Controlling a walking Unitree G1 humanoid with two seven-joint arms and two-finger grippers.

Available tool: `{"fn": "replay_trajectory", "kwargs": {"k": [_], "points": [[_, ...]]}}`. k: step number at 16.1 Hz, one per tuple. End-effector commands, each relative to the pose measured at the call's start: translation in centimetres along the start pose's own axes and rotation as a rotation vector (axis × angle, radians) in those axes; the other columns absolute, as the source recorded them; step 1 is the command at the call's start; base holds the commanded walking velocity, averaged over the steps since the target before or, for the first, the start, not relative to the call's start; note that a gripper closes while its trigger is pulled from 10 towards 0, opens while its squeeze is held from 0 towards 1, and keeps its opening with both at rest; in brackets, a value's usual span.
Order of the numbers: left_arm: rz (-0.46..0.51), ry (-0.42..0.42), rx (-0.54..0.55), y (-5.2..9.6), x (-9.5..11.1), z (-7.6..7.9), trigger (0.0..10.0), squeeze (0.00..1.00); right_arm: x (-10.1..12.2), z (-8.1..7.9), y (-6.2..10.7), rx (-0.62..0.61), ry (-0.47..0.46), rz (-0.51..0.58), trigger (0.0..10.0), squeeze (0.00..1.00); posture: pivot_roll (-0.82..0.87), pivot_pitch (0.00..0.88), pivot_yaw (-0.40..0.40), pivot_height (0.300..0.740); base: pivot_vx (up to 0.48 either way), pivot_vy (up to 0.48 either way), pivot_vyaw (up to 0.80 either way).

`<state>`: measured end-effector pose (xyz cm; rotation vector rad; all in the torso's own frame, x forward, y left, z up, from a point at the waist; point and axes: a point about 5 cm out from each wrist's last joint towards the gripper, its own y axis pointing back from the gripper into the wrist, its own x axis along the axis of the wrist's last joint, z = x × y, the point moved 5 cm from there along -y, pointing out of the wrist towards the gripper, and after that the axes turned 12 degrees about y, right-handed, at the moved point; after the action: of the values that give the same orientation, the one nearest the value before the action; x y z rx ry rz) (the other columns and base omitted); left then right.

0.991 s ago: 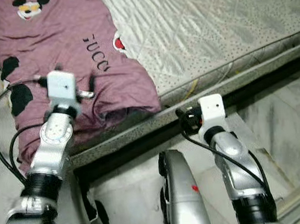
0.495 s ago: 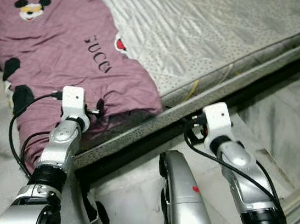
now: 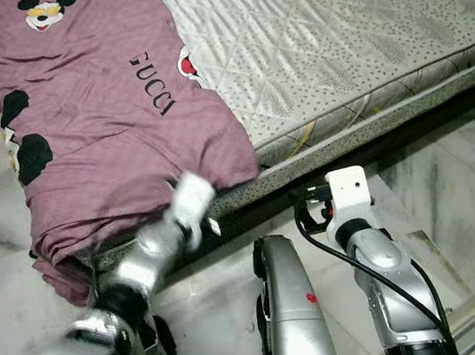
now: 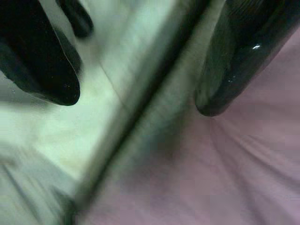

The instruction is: Clean up the room

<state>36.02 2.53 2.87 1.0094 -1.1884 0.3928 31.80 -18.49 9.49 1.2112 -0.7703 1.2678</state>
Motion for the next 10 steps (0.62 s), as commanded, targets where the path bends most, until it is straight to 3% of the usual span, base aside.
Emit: {"fn": "replay_trajectory", "kwargs": {"k": [1,2,5,8,10], "points": [[-0.025,-0.017,-0.015,0.1,-0.9,0.3,10.0,0.00,-0.2,0.1,0.2,-0.008,-0.009,-0.011,10.0,0.00,-0.22,0.316,-0.043,0.537,0.000,0.000,0.00],[0.000,0.000,-0.004,0.2,-0.4,-0.1,10.0,0.00,-0.1,0.0,0.1,-0.008,-0.011,-0.008,10.0,0.00,-0.21,0.310,-0.041,0.537,0.000,0.000,0.00],[0.036,-0.081,-0.041,0.8,0.9,-0.6,10.0,0.00,0.5,-0.5,-1.0,-0.010,-0.027,0.016,10.0,0.00,-0.18,0.274,-0.028,0.537,0.000,0.000,0.00],[0.042,-0.149,-0.135,0.9,1.4,1.2,10.0,0.00,1.0,-0.9,-1.8,-0.002,-0.031,0.035,10.0,0.00,-0.16,0.250,-0.027,0.537,0.000,0.000,0.00],[0.041,-0.197,-0.213,0.8,1.4,3.3,10.0,0.00,1.4,-1.1,-2.4,-0.004,-0.032,0.048,10.0,0.00,-0.15,0.233,-0.023,0.537,0.000,0.000,0.00]]}}
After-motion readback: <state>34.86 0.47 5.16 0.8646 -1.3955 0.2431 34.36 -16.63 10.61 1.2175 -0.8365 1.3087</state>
